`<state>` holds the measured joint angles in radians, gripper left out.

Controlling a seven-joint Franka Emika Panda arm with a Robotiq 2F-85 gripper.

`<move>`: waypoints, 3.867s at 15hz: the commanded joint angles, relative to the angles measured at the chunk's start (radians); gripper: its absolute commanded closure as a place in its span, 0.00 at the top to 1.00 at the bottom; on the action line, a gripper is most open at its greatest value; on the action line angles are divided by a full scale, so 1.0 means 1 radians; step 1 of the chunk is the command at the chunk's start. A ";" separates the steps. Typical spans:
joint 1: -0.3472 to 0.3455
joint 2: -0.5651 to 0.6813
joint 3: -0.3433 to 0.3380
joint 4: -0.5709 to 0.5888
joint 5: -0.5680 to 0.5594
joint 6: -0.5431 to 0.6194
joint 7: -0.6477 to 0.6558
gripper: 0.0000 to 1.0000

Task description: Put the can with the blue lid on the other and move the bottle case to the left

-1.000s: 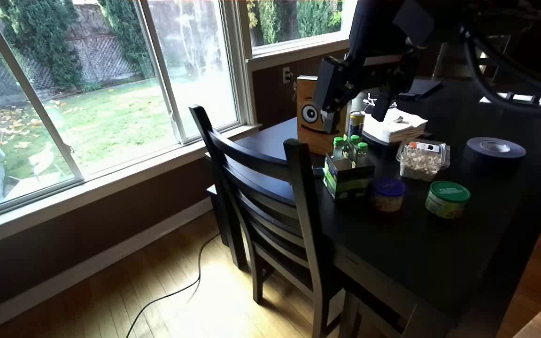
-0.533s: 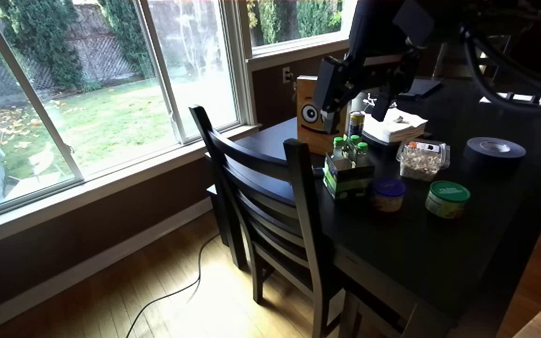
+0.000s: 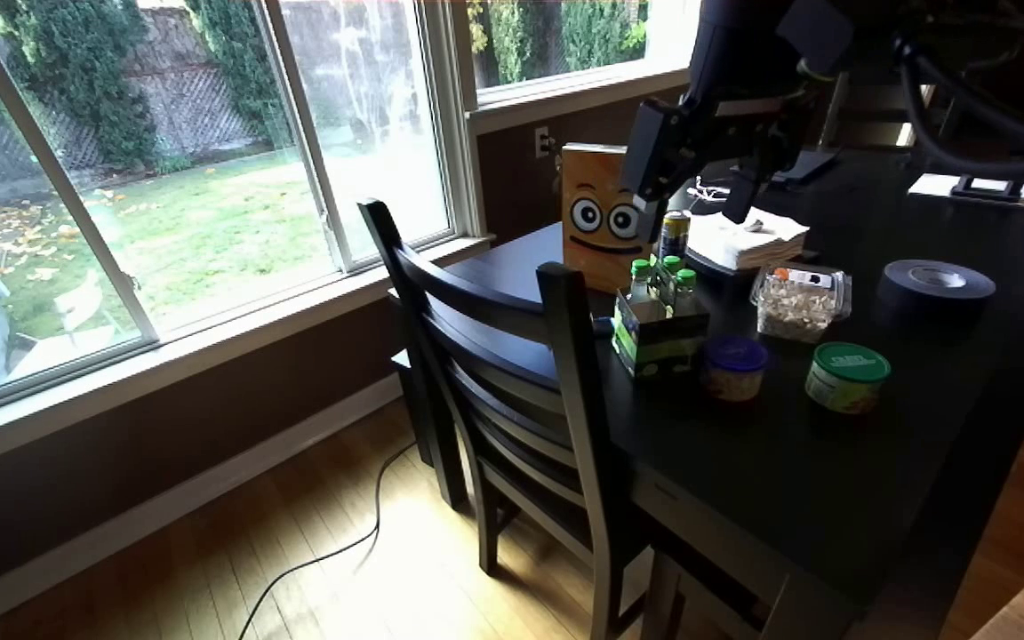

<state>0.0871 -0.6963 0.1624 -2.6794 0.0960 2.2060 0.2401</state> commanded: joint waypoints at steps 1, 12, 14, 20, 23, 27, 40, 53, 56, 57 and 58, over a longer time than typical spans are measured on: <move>-0.036 0.017 -0.137 -0.052 -0.023 0.044 -0.186 1.00; -0.129 0.443 -0.391 0.181 -0.137 0.050 -0.667 1.00; -0.130 0.523 -0.378 0.243 -0.136 0.054 -0.669 1.00; -0.142 0.702 -0.348 0.333 -0.033 0.076 -0.621 1.00; -0.155 0.683 -0.333 0.305 -0.021 0.068 -0.608 1.00; -0.158 0.719 -0.327 0.322 -0.003 0.068 -0.591 1.00; -0.135 1.000 -0.289 0.468 -0.317 0.130 -0.340 1.00; -0.204 1.111 -0.215 0.481 -0.187 0.333 -0.452 1.00; -0.220 1.110 -0.197 0.481 -0.151 0.318 -0.483 1.00; -0.221 1.110 -0.197 0.480 -0.149 0.311 -0.486 1.00; -0.221 1.110 -0.199 0.479 -0.149 0.313 -0.486 1.00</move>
<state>-0.1123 0.3884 -0.0546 -2.2175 -0.0841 2.5158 -0.2098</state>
